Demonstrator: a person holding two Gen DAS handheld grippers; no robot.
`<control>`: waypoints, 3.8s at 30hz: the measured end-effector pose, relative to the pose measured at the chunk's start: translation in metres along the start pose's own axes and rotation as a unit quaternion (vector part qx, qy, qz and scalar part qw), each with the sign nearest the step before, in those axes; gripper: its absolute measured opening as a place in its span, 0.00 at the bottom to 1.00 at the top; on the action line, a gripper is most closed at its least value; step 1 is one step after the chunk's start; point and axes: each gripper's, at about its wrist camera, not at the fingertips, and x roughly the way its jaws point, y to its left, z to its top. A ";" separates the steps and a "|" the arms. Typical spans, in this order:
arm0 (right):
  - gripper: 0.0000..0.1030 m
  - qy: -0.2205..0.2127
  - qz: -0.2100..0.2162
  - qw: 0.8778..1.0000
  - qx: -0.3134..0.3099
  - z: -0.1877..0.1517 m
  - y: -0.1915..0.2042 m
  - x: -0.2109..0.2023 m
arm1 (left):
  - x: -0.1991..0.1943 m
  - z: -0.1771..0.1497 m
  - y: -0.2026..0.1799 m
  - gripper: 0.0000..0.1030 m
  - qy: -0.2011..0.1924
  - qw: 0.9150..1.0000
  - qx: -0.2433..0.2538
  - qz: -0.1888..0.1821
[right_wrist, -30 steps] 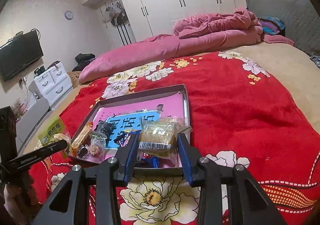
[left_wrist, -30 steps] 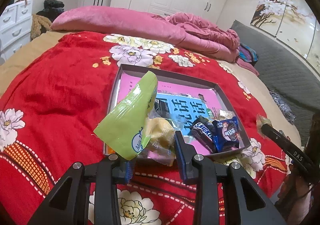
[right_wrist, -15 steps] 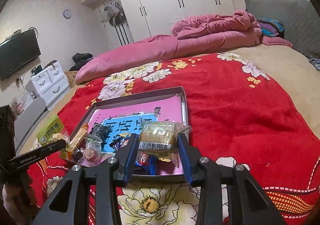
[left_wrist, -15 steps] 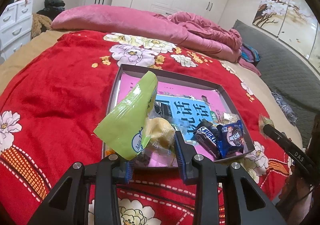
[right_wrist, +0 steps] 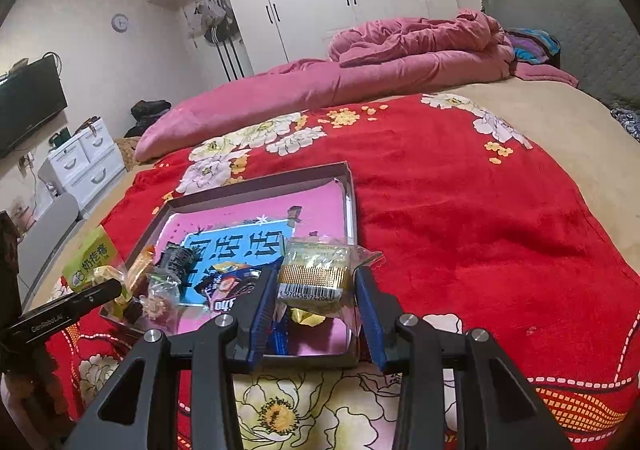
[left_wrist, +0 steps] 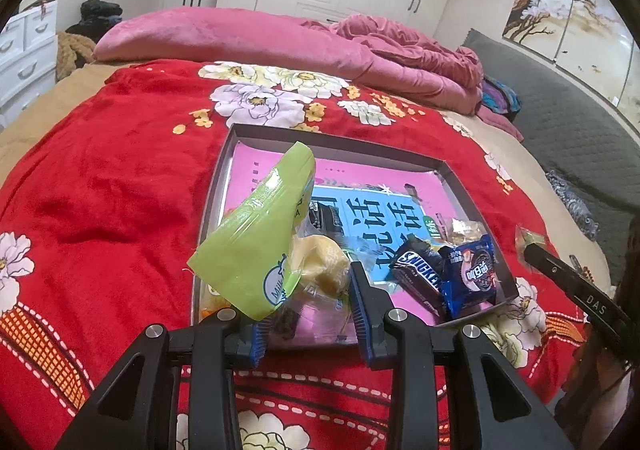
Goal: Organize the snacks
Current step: 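Lower the green bag and wafer pack toward open spots among the tray snacks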
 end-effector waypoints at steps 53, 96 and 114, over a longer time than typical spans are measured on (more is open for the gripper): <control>0.40 0.061 0.003 0.995 -0.075 -0.011 0.040 0.042 | 0.021 -0.001 -0.007 0.35 0.029 0.999 0.015 0.001; 0.41 0.071 0.033 0.992 -0.098 -0.017 0.057 0.047 | 0.033 -0.003 -0.017 0.37 0.046 0.998 0.030 -0.018; 0.42 0.088 0.018 0.992 -0.087 -0.020 0.048 0.054 | 0.032 -0.005 -0.019 0.37 0.047 0.998 0.025 -0.018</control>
